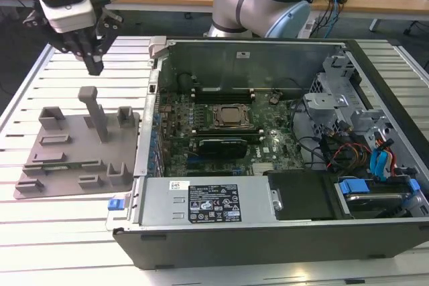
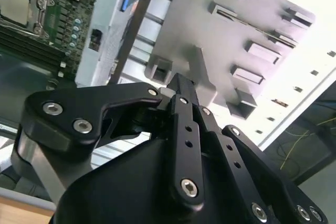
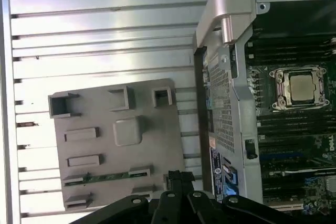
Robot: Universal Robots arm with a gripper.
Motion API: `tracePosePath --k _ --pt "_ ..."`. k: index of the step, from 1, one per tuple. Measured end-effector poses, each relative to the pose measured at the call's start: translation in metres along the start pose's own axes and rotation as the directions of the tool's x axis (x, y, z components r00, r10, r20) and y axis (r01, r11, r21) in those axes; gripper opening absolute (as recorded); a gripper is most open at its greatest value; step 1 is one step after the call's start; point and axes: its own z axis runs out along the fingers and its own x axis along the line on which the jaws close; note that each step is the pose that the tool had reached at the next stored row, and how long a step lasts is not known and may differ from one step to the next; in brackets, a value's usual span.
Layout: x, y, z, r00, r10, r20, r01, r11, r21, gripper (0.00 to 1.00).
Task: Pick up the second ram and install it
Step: 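Reach for the second ram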
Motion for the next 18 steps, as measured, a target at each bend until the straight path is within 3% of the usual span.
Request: tracePosePath --k 2,10,14,18 --pt "0.0073 -0.0005 -0.0001 1.0 0.0 0.0 0.0 1.0 0.0 0.1" --pt "0.0642 -0.0048 -0.0007 1.0 0.0 0.0 0.0 1.0 0.0001 0.1" --pt "0.0825 -0.0062 -0.0009 1.0 0.0 0.0 0.0 1.0 0.0 0.1" --pt "0.1117 -0.0084 -0.001 1.0 0.0 -0.0001 0.0 1.0 0.0001 0.1"
